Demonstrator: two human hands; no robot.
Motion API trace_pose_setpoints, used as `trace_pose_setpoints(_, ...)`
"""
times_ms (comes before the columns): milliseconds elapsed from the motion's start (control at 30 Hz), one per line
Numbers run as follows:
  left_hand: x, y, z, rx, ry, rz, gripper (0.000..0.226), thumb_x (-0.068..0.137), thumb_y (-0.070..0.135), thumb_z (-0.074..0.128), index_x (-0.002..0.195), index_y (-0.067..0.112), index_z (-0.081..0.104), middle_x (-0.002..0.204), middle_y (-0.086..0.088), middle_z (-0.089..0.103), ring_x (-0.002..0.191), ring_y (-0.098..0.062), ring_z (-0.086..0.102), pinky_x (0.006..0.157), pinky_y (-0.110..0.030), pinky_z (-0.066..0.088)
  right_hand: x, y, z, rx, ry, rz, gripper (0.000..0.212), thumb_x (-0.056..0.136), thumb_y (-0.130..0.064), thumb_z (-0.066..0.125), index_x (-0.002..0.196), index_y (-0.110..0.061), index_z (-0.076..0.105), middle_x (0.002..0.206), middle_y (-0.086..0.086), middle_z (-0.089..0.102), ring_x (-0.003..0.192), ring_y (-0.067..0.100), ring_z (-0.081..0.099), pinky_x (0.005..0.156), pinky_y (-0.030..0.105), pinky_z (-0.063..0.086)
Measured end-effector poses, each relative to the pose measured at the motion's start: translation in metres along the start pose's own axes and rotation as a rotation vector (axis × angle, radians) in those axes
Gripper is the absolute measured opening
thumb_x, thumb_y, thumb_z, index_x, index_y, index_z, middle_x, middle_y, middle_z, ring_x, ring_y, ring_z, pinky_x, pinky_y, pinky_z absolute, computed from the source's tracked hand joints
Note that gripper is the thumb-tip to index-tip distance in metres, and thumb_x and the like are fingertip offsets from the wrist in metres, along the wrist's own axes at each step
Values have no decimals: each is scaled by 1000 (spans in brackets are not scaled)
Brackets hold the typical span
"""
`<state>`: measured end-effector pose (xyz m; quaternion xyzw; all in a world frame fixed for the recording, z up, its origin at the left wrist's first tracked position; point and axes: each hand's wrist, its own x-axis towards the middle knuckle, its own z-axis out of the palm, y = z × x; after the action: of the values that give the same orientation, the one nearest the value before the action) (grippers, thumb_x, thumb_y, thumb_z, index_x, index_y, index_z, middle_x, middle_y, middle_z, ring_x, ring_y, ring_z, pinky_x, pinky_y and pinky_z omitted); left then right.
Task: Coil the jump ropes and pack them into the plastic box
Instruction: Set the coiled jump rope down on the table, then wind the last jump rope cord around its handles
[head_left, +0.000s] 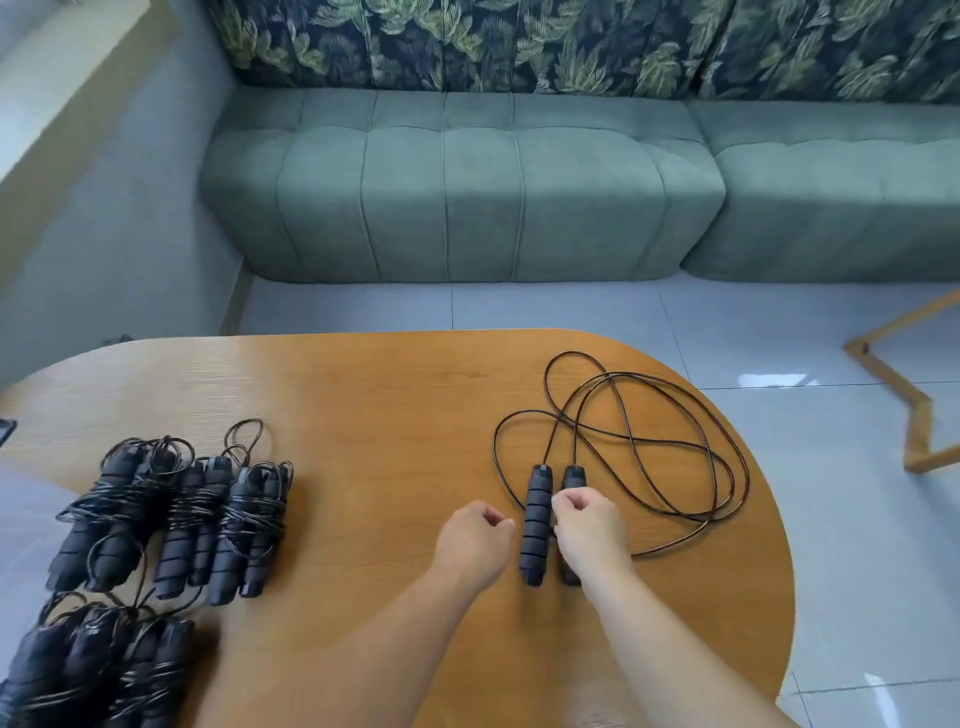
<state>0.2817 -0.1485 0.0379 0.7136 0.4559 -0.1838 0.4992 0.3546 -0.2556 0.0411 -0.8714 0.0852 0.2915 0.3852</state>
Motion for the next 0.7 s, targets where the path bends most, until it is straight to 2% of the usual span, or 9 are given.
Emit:
trace_pose_setpoints(67,7,3,17,25,-17,-23,23,98,36,54,114,20,57,93,7,57,77,-11,55,62,-24,43,14,17,-7,-76,22,26,16,97,-28,51,105,-21,63,111,2,64,95,21,59,78,33,49)
trace_pose_setpoints(133,15,7,32,34,-36,-36,33,98,38,55,124,19,53,99,6,57,80,-12,58,58,-22,41,27,29,-11,-144,13,60,31,97,-34,52,124,-19,58,125,5,57,106,23,56,84,32,46)
trace_pose_setpoints(200,24,8,42,67,-49,-41,41,96,40,59,128,18,51,104,3,59,85,-15,61,63,-24,44,36,35,-12,-208,-7,96,45,97,-40,52,137,-18,51,135,7,52,116,26,54,88,32,43)
trace_pose_setpoints(267,31,7,50,96,-42,-45,45,92,42,63,129,18,50,112,-1,61,92,-17,62,68,-26,46,42,36,-11,-253,-35,113,51,97,-43,52,140,-15,48,138,8,52,119,27,53,85,30,40)
trace_pose_setpoints(333,37,6,58,109,-33,-46,43,90,40,66,125,18,52,111,-1,63,93,-18,63,69,-27,48,47,40,-6,-254,-65,84,45,95,-42,56,132,-15,56,127,6,60,109,25,56,81,29,41)
trace_pose_setpoints(467,41,8,61,79,-26,-38,29,91,29,63,115,17,56,101,-1,65,90,-19,62,71,-28,49,48,41,-1,-155,-119,65,20,90,-37,62,95,-18,69,95,1,69,84,21,62,73,34,52)
trace_pose_setpoints(533,38,9,56,20,-37,-25,21,94,24,58,113,17,56,99,-1,63,88,-20,60,70,-27,47,43,37,-4,-43,-148,78,12,90,-31,64,86,-21,68,90,2,70,83,21,63,71,35,52)
trace_pose_setpoints(633,27,9,45,-51,-68,-1,22,98,17,47,117,16,57,103,-4,64,85,-20,57,63,-27,44,31,28,-10,73,-204,86,10,89,-24,66,79,-23,65,88,2,71,87,23,65,80,41,55)
trace_pose_setpoints(700,16,6,34,-66,-74,41,25,99,13,41,117,18,58,104,-5,65,88,-21,57,69,-29,46,21,19,-12,113,-257,104,7,89,-20,67,82,-21,65,91,4,72,89,25,67,82,41,56)
